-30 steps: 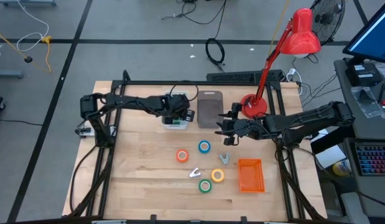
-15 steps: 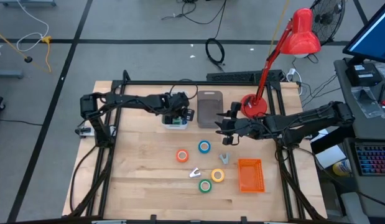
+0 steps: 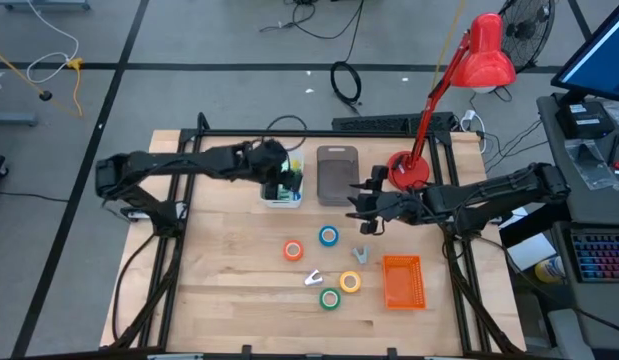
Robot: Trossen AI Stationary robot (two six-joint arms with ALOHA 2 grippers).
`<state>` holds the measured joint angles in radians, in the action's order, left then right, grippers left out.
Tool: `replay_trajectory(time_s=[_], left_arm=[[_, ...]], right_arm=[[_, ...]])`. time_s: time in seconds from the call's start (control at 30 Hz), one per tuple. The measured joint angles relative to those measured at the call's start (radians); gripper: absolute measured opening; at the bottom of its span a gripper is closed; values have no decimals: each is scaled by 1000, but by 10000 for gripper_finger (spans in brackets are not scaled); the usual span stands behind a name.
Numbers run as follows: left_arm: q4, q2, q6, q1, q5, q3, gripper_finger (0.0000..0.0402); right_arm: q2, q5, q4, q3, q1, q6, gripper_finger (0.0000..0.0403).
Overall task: Pick and place Stapler, Stapler remover, tape
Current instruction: Put the blue tape into the black bin
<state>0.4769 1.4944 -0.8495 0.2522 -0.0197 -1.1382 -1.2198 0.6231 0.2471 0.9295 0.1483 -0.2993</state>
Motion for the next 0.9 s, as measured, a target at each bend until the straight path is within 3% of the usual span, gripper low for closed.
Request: replay_trajectory(time_s=[0.17, 0.3, 0.43, 0.67, 0.9], left_arm=[[10, -52, 151, -128, -20, 0, 170], [12, -56, 214, -216, -33, 0, 170], [17, -56, 206, -278, -43, 0, 170], [19, -56, 152, -371, -234, 0, 170], [-29, -65, 148, -408, -236, 59, 170]], right_arm=[[0, -4, 71, 0, 47, 52, 157], [0, -120, 122, 0, 93, 164, 157], [0, -240, 142, 0, 125, 299, 157], [0, -273, 149, 0, 160, 387, 157], [-5, -378, 140, 0, 151, 361, 157]])
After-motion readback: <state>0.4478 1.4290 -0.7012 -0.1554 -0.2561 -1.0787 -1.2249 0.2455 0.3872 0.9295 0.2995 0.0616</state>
